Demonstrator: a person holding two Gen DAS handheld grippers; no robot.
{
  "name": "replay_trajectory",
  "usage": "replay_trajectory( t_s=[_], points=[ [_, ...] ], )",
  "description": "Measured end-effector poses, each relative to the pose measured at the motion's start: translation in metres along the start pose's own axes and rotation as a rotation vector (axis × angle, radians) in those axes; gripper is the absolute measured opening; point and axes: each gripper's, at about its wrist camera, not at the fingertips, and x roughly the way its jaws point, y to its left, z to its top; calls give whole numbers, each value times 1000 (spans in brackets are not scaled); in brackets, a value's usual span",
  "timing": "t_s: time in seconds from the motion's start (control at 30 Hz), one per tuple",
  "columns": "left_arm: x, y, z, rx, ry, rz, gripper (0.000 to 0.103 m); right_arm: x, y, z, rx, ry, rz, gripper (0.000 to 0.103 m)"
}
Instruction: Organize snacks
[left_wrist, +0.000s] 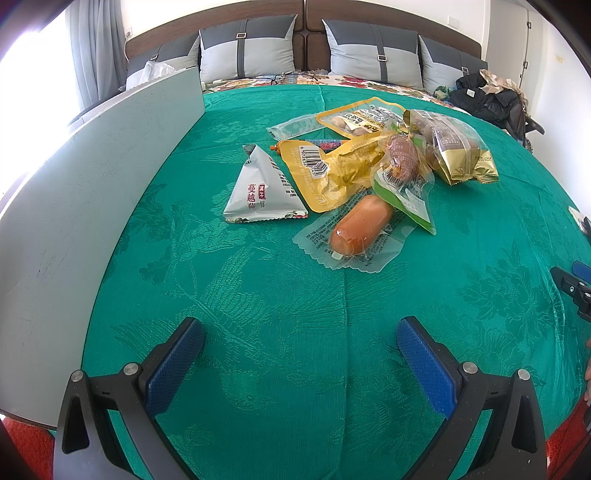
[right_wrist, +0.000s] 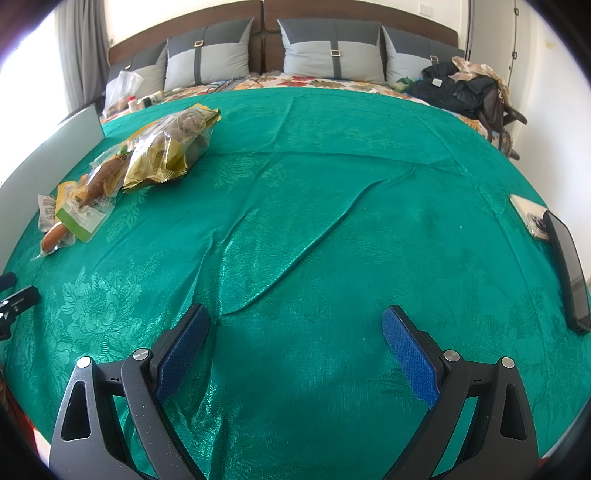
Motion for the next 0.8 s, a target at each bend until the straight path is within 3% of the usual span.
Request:
replay_trajectory(
  t_s=[0.37, 0.57, 0.8],
  points=[
    [0, 0, 0, 0, 3, -1, 103, 0, 0, 0, 0, -1, 0, 97],
    [2, 3, 5, 8, 49, -19, 103, 0, 0, 0, 0, 0, 1, 97],
    [-1, 21, 17, -58, 51, -59, 98, 1, 0, 0, 0, 0, 1, 97]
  ],
)
